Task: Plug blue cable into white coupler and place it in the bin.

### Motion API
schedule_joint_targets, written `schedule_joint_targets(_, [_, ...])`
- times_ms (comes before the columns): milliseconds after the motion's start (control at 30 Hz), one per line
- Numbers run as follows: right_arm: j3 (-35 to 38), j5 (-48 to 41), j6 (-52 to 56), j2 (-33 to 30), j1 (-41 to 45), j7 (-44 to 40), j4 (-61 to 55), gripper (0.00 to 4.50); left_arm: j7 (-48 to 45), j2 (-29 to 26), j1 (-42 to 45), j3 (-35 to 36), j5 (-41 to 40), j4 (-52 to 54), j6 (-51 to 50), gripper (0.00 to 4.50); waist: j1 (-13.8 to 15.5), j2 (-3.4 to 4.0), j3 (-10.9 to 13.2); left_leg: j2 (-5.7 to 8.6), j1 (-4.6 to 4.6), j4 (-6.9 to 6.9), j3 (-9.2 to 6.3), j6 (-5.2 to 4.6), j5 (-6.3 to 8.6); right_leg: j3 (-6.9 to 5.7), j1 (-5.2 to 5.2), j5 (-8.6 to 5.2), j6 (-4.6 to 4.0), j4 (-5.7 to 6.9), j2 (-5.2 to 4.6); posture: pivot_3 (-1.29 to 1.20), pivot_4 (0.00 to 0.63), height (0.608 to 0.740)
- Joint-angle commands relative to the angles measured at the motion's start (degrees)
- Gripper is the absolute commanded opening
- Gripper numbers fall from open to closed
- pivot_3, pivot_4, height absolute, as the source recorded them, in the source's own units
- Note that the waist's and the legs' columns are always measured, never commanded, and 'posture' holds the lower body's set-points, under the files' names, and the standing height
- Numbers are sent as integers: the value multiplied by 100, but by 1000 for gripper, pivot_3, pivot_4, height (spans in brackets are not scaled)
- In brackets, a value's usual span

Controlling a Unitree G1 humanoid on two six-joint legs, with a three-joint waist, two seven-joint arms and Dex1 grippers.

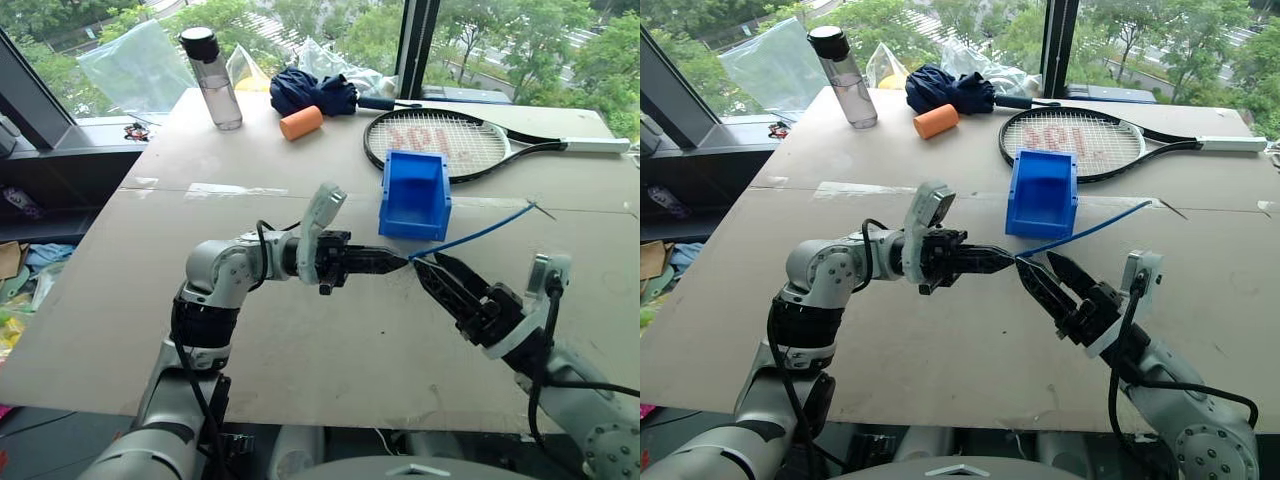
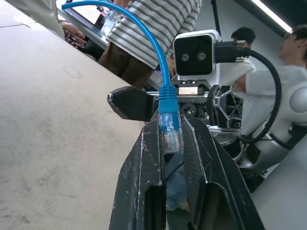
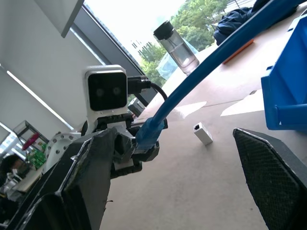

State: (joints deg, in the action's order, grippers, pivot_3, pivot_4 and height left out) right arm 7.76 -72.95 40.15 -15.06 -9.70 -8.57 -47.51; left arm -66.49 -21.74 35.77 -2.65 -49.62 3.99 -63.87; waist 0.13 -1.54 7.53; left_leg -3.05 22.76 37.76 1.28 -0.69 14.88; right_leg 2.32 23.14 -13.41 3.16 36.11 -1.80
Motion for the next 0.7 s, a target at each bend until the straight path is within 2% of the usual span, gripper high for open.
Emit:
schedule_joint_targets(33, [-117, -404, -212, 26, 187, 242, 25, 2776, 241, 72, 74, 210, -462, 317, -267, 0, -4, 0, 0, 0, 0, 0, 0, 0, 0, -1, 0, 0, 0, 0, 0, 0, 150, 740])
schedule_joint_targets(167, [-265, -564, -336, -16, 221, 270, 71, 773, 314, 53, 60, 159, -585, 417, -310, 0, -20, 0, 0, 1, 0, 0, 2, 0, 0, -1, 0, 0, 0, 1, 0, 0, 150, 740])
schedule_joint_targets(233, [-315, -622, -421, -25, 225, 287, 54, 48, 327, 39, 65, 147, -613, 420, -316, 0, -30, 0, 0, 1, 0, 0, 1, 0, 0, -1, 0, 0, 0, 2, 1, 0, 150, 740])
schedule_joint_targets(433, [-390, -816, -638, -97, 193, 315, -56, 48, 379, -5, 83, 208, -642, 344, -261, 0, -45, 0, 0, 1, 0, 0, 1, 0, 0, -2, 0, 0, -1, 2, 1, 0, 150, 740])
schedule_joint_targets(467, [-402, -831, -673, -107, 185, 316, -72, 0, 402, -65, 63, 260, -674, 378, -288, 982, -53, 0, 0, 1, 0, 0, 1, 0, 0, -2, 0, 0, -1, 2, 1, 0, 150, 740])
schedule_joint_targets(500, [-417, -839, -705, -120, 170, 318, -90, 0, 432, -108, 40, 296, -698, 417, -296, 1313, -58, 0, 0, 0, 0, 0, 0, 0, 0, -2, 0, 0, -1, 2, 1, 0, 150, 740])
schedule_joint_targets(567, [-394, -857, -789, -149, 132, 297, -113, 0, 827, -213, -91, 556, -547, 437, -171, 2259, -70, 0, 0, 0, 0, 0, 0, 0, 0, -2, 0, 0, -1, 2, 1, 0, 150, 740])
schedule_joint_targets(633, [-348, -837, -875, -200, 62, 249, -116, 0, 1054, -539, -352, 804, -259, 511, 124, 3088, -88, 1, 0, 0, -3, -1, -1, 0, 0, -1, 0, 0, -1, 3, 1, 0, 150, 740])
schedule_joint_targets(700, [-318, -811, -953, -251, -12, 204, -113, 0, 1279, -785, -576, 958, 183, 537, 691, 3088, -105, 3, 0, -3, -10, -7, -2, 0, 0, 3, 2, 0, -1, 7, 5, 0, 150, 740])
